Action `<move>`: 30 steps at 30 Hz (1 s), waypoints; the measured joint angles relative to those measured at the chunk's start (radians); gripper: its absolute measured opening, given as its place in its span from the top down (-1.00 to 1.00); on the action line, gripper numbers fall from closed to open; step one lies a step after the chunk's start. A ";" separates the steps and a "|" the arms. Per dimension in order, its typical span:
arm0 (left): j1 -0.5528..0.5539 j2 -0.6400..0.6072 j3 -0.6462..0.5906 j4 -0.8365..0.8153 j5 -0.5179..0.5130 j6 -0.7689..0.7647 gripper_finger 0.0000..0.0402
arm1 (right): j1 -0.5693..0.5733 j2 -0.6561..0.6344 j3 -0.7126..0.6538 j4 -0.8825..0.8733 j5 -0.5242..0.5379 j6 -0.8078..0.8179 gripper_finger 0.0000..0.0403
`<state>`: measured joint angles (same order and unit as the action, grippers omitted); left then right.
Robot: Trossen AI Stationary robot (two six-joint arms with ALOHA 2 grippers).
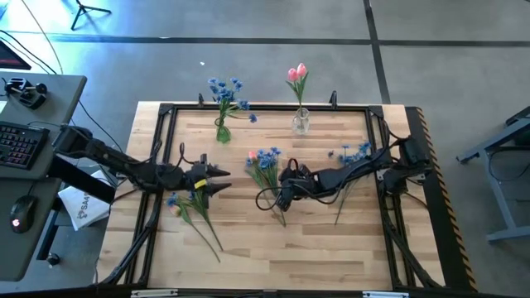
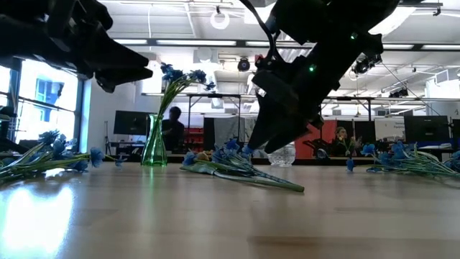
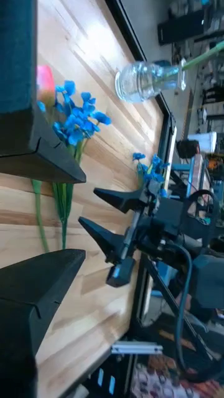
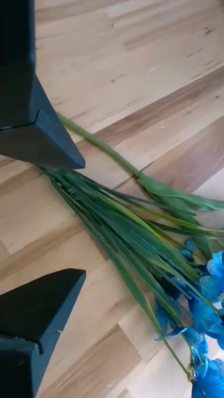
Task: Sort flowers into vase by color
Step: Put the middle blue flowers into the green vase
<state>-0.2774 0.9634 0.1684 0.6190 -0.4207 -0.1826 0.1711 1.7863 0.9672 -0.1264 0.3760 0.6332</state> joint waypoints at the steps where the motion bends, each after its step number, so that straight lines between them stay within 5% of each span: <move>1: -0.022 0.000 0.000 -0.010 -0.036 -0.005 0.16 | 0.000 0.000 0.000 0.004 0.000 0.013 -0.35; 8: -0.086 0.000 0.000 -0.068 -0.225 -0.051 0.16 | -0.001 0.042 0.000 0.079 -0.008 0.079 -0.32; 18: -0.084 0.000 0.000 -0.068 -0.246 -0.077 0.16 | -0.016 0.136 0.001 0.129 -0.017 0.126 -0.10; 23: -0.084 0.000 0.000 -0.069 -0.247 -0.077 0.16 | -0.024 0.137 0.002 0.113 -0.012 0.118 0.22; 30: -0.084 0.000 0.000 -0.070 -0.250 -0.078 0.16 | -0.034 0.129 0.005 0.029 0.002 0.080 0.91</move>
<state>-0.3618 0.9638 0.1684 0.5493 -0.6704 -0.2607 0.1371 1.9155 0.9718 -0.0974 0.3782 0.7135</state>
